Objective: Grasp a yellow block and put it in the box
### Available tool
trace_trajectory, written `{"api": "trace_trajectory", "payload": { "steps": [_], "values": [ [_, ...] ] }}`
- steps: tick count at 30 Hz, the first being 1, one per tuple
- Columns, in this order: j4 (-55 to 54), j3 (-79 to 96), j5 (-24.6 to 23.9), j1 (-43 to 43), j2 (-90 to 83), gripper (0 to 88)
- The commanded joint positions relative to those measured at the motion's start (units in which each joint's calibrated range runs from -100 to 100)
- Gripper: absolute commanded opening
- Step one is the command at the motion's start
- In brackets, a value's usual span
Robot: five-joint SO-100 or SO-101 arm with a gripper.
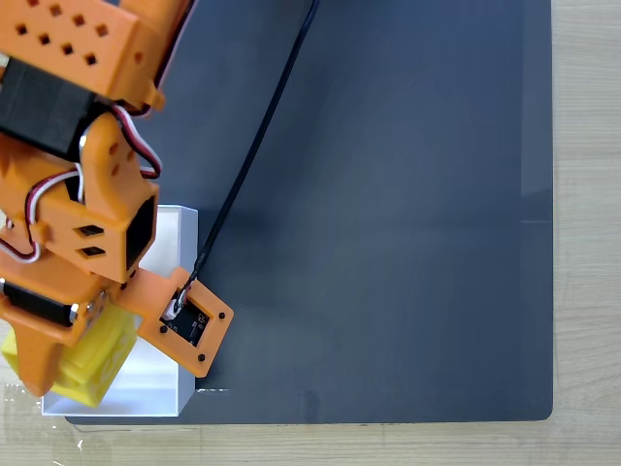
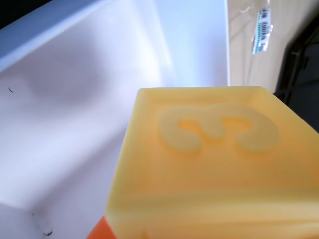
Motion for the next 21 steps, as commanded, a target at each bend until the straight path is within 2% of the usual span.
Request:
{"api": "trace_trajectory", "payload": {
  "steps": [1, 11, 21],
  "values": [
    [-0.99, -4.42, 0.20, -0.22, 1.06, 24.6],
    [2.76, -3.70, 6.50, -1.99, 3.69, 25.1],
    [9.31, -4.33, 6.39, -2.41, 3.01, 26.7]
  ]
}}
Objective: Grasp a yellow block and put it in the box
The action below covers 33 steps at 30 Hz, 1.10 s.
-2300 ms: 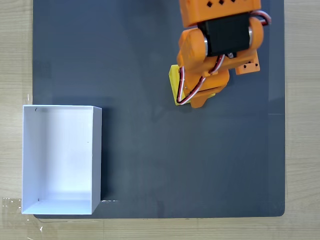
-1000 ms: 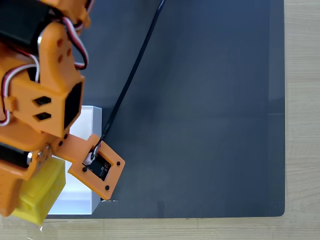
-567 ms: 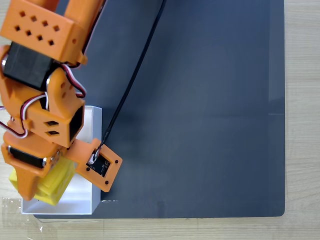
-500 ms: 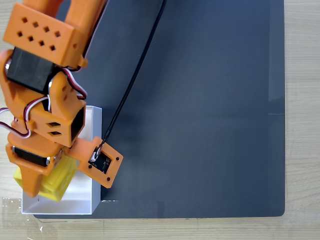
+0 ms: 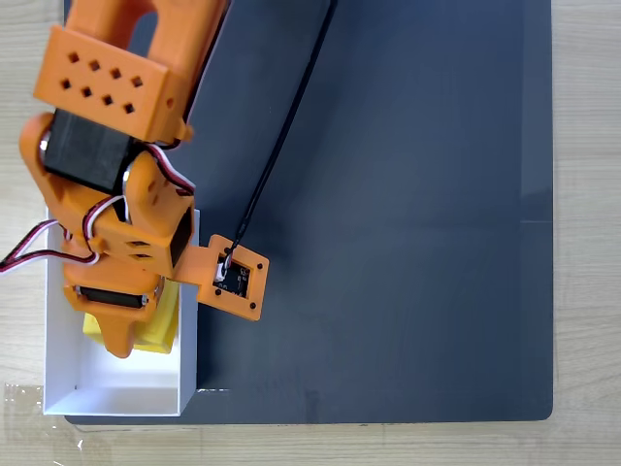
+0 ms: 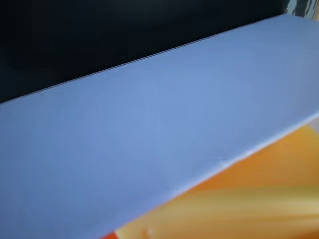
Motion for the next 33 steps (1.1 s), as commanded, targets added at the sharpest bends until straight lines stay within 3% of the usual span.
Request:
{"api": "trace_trajectory", "payload": {
  "steps": [1, 5, 8, 17, 20, 23, 31, 33],
  "values": [
    [0.31, -3.52, 0.11, 0.02, -1.62, 28.9],
    [0.39, -3.61, 0.32, 0.35, -2.05, 41.6],
    [0.39, -3.52, 0.32, 0.52, -3.57, 46.3],
    [0.57, -2.61, -0.26, 0.69, -13.40, 46.2],
    [5.72, -2.89, -2.88, 0.44, -19.08, 45.3],
    [14.62, -2.61, -6.92, -0.32, -26.29, 37.2],
    [32.42, -2.43, -16.42, -11.01, -45.78, 1.1],
    [34.86, -0.35, -17.05, -15.13, -50.18, 1.5]
  ]
}}
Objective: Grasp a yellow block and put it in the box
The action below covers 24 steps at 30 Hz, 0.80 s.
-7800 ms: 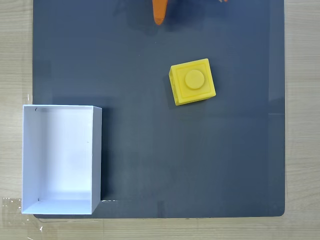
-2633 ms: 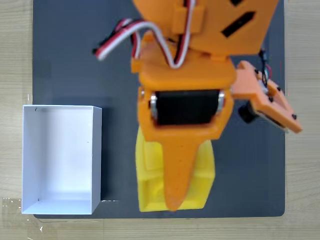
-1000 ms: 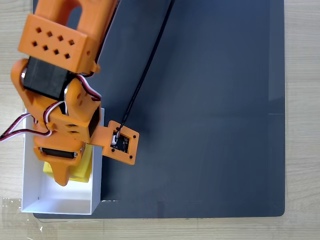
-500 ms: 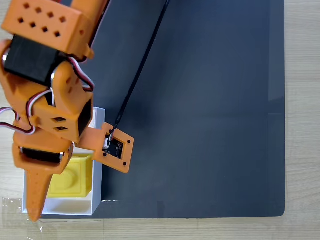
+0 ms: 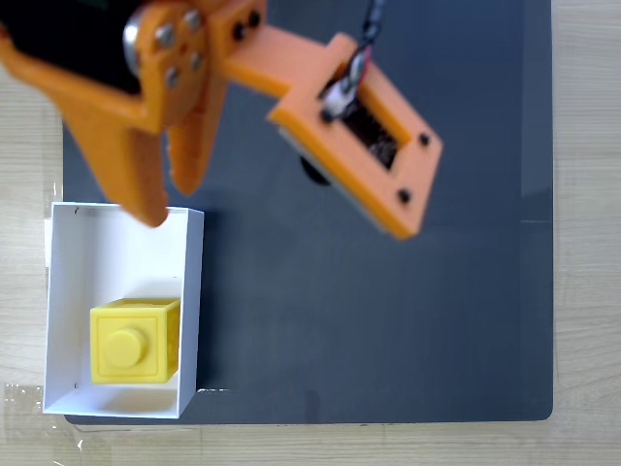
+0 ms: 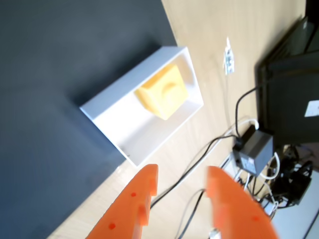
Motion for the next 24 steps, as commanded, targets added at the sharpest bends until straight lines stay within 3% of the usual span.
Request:
{"api": "trace_trajectory", "payload": {
  "steps": [1, 8, 18, 24],
  "values": [
    [3.80, 2.27, -1.41, -6.62, -9.57, 2.1],
    [-0.91, 30.49, -0.94, -15.88, -26.94, 2.0],
    [-28.31, 91.64, 7.03, -16.30, -59.83, 2.0],
    [-25.26, 113.26, 10.81, -16.21, -82.96, 2.0]
  ]
}}
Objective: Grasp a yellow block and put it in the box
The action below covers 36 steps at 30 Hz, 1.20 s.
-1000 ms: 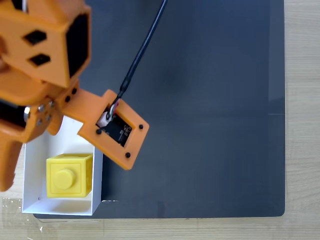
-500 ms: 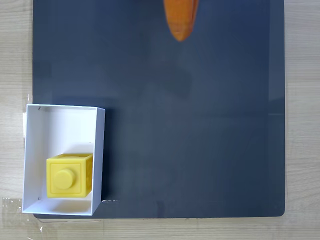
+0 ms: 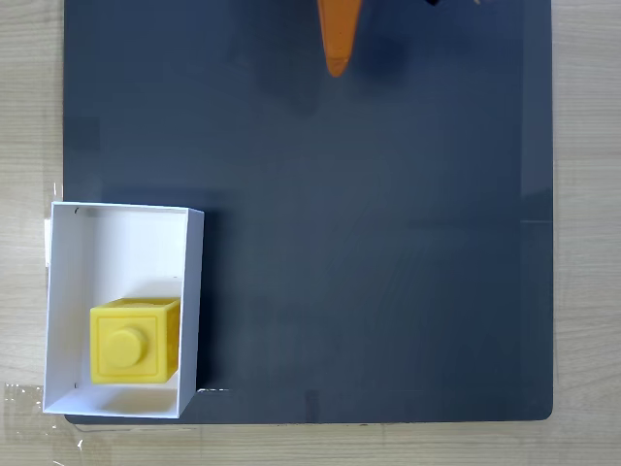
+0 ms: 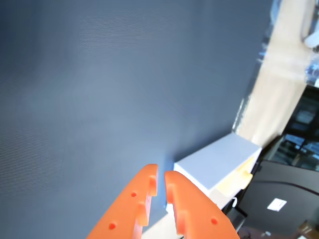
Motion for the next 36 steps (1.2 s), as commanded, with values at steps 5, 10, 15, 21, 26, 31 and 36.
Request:
{"api": "trace_trajectory", "payload": {
  "steps": [5, 10, 15, 21, 26, 31, 36],
  "values": [
    [16.66, 11.73, 1.09, 0.93, -20.31, 2.1],
    [17.36, 12.09, 0.78, 0.43, -19.72, 2.1],
    [17.27, 12.09, 1.04, 0.43, -19.72, 2.2],
    [17.27, 12.09, 0.99, 0.43, -19.72, 2.2],
    [17.27, 12.09, 0.99, 0.43, -19.72, 2.2],
    [17.27, 12.09, 0.99, 0.43, -19.72, 2.2],
    [17.27, 12.09, 0.99, 0.34, -19.72, 2.2]
  ]
}}
